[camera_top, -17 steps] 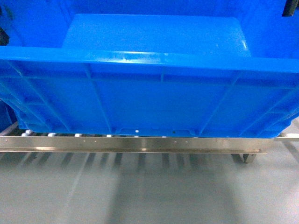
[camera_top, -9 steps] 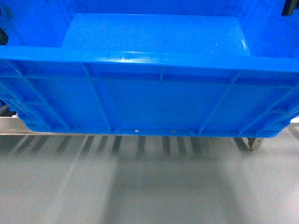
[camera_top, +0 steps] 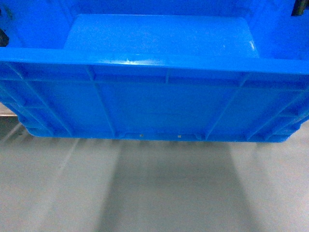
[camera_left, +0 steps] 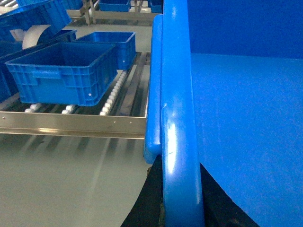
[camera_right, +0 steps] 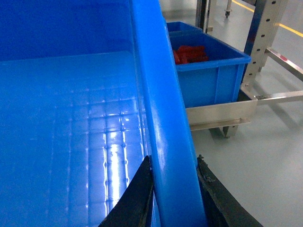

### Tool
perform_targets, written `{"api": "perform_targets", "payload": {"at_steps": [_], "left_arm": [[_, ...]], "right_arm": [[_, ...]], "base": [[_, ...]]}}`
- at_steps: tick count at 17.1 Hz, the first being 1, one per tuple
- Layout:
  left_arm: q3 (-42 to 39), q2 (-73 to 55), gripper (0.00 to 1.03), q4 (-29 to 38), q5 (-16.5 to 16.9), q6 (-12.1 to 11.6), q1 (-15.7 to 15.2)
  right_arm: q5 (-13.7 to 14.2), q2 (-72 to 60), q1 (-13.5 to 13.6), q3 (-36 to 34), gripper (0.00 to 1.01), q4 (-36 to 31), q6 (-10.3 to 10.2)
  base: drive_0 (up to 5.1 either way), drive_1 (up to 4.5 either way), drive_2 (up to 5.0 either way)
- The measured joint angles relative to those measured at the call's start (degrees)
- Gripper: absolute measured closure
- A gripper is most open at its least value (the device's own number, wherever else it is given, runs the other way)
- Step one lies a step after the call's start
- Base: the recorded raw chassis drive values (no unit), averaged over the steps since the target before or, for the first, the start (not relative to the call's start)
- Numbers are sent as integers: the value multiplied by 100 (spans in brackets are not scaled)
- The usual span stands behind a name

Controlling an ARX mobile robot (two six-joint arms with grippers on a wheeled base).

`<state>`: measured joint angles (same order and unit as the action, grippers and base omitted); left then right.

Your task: Place box next to blue box on left shelf

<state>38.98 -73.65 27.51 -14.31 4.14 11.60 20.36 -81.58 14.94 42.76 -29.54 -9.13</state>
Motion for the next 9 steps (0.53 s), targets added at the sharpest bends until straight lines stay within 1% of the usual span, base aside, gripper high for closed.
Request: {"api": "perform_targets", "payload": {"at_steps": [9], "left_arm": [[-4,-2,95,-48,0,0,0]], "right_arm": [[-2,0,0,-9,84,48,-2]], "base": [[0,0,0]]}}
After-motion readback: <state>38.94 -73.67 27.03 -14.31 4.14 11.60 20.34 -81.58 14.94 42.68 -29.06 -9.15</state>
